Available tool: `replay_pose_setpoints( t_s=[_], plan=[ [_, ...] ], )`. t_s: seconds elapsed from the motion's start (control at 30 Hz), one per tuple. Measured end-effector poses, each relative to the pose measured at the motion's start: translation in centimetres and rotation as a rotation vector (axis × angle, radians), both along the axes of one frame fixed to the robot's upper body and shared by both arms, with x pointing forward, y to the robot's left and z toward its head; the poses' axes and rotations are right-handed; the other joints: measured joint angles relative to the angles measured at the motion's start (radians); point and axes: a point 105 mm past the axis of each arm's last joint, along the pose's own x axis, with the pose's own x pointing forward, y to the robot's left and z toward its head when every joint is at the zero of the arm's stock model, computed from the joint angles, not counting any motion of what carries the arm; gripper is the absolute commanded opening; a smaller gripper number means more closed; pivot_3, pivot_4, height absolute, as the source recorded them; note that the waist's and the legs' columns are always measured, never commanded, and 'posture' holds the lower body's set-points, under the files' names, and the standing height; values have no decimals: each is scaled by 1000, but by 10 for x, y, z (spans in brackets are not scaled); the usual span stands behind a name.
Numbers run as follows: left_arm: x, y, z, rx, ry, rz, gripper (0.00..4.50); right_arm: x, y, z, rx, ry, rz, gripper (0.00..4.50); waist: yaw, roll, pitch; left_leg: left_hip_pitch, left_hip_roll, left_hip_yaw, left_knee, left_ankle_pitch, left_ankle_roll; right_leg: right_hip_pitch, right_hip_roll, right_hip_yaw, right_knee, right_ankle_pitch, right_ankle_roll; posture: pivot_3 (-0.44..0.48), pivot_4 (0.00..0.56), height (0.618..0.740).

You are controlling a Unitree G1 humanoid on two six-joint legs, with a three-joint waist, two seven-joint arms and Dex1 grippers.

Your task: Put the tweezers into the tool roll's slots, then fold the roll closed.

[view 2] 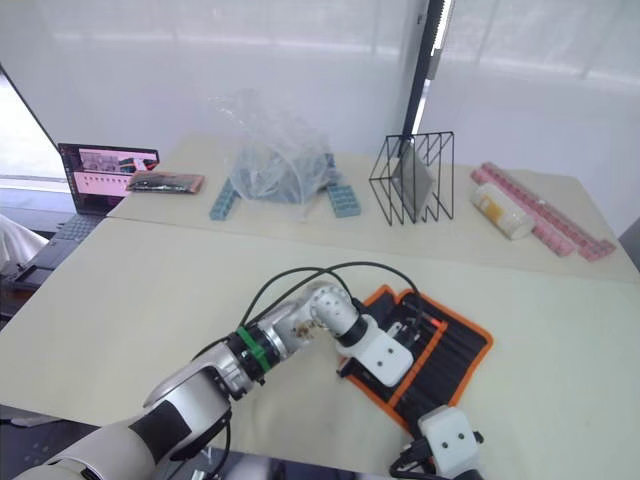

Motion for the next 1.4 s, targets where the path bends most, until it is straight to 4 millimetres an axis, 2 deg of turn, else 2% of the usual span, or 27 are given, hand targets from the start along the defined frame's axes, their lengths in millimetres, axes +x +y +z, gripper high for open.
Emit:
replay_pose_setpoints(
  t_s=[0.07,0.13,0.23,0.33,0.43,0.5,0.63,0.73,0.87,1.0,1.1,1.2,1.3,1.4],
  plan=[
    [0,0,0,0,0,2,23,0,0,0,0,0,0,0,0,0,0,0,0,0,0,0,0,0,0,0,0,0,0,0,150,720],
    [1,1,1,-2,1,5,913,0,0,0,0,-1,0,0,0,0,0,0,0,0,0,0,0,0,0,0,0,0,0,0,150,720],
    [5,5,6,-22,1,25,1817,1,1,0,3,-3,5,0,-3,0,0,0,0,0,0,0,0,0,0,0,0,0,0,0,150,720],
    [15,17,16,-34,-3,74,2819,2,4,0,8,-7,14,0,-12,1,-1,0,1,0,0,0,0,-1,1,0,1,0,0,0,150,720],
    [21,35,34,-48,20,109,3821,3,5,0,11,-10,20,0,-21,2,0,0,2,0,0,0,0,-1,2,0,1,0,0,0,150,720],
    [22,42,53,-98,54,133,4468,3,5,0,9,-9,21,0,-22,2,0,0,2,-1,0,0,0,-1,1,0,1,0,-1,0,150,720],
    [14,52,85,-186,134,145,4468,5,4,0,4,-13,28,0,-25,2,-1,1,1,0,0,0,0,0,1,0,1,0,0,0,150,720],
    [15,68,94,-219,171,182,4468,7,5,1,4,-16,39,0,-31,6,-3,2,2,0,0,0,0,0,2,1,1,0,0,0,150,720],
    [32,105,88,-276,227,359,4468,8,3,1,-3,-18,52,0,-30,7,-4,3,2,0,0,0,0,0,2,1,3,0,-1,0,150,720],
    [50,158,70,-324,247,607,4468,9,1,1,-1,-19,58,0,-28,7,-3,3,3,-1,0,0,0,0,2,1,3,0,-1,0,150,720],
    [49,193,55,-345,283,751,4468,9,0,4,11,-22,57,0,-25,7,-3,3,3,0,0,0,0,0,0,1,3,1,-2,0,150,720],
    [38,218,44,-352,322,847,4468,9,-2,5,17,-21,62,0,-23,8,-3,3,2,0,0,0,0,-1,-1,1,3,2,-4,0,150,720],
    [25,235,40,-386,358,918,4500,7,-6,10,11,-9,69,865,-19,9,-2,2,3,0,0,0,0,-1,-2,1,3,2,-4,0,150,720],
    [18,243,49,-465,379,975,4500,8,-13,20,16,-7,52,1900,-17,9,-1,1,3,-1,0,0,0,-2,-2,1,3,3,-6,0,150,720]
  ],
)
